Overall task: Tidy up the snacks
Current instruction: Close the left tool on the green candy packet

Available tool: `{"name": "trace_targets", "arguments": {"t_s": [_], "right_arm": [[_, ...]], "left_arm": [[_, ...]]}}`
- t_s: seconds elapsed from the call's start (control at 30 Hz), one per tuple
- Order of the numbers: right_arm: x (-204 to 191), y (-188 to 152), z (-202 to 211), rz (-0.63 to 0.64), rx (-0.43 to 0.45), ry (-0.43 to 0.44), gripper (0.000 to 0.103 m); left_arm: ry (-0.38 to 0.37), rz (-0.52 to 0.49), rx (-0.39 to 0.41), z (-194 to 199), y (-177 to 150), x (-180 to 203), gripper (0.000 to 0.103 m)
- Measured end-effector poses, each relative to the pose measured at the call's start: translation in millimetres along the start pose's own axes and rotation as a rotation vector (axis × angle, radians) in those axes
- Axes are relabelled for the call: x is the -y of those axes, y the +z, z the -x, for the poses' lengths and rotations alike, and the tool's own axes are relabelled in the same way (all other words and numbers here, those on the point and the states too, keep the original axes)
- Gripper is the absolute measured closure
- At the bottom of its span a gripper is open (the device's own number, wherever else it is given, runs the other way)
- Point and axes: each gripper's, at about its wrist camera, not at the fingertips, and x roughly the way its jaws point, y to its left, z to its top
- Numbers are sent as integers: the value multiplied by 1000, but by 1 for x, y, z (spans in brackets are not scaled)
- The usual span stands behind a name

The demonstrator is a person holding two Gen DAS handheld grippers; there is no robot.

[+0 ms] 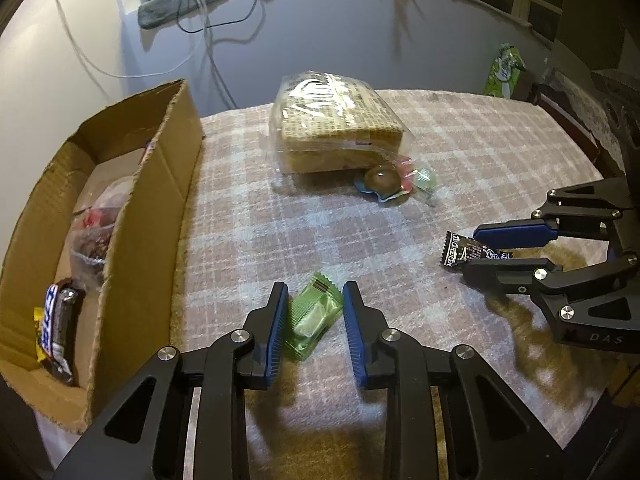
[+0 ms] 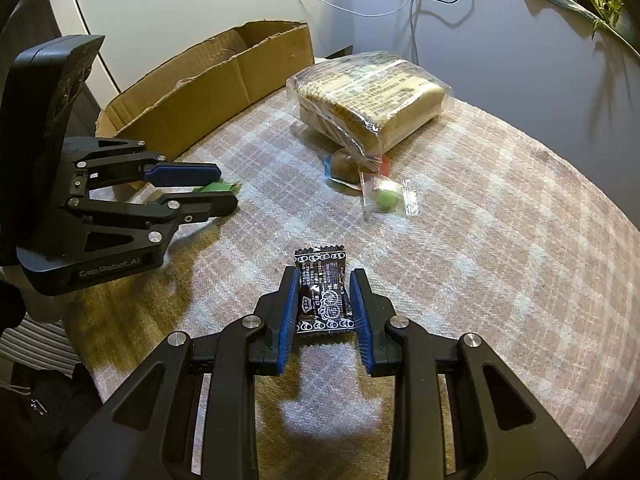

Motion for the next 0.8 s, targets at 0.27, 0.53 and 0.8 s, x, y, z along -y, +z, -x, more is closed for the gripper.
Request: {"name": "trace_targets", "arguments": {"t_s": [0.27,0.53,0.8], "right_arm": [[0,2,0,-5,0,0,77],[0,1,-1,-11,-4,2,77],[0,1,-2,-17,-5,9,77]], "left_arm": [[0,-65,26,9,-1,9,89],[32,-73,-2,4,-7,2,59],[-46,-63,-26,6,-12,-3,77]]}}
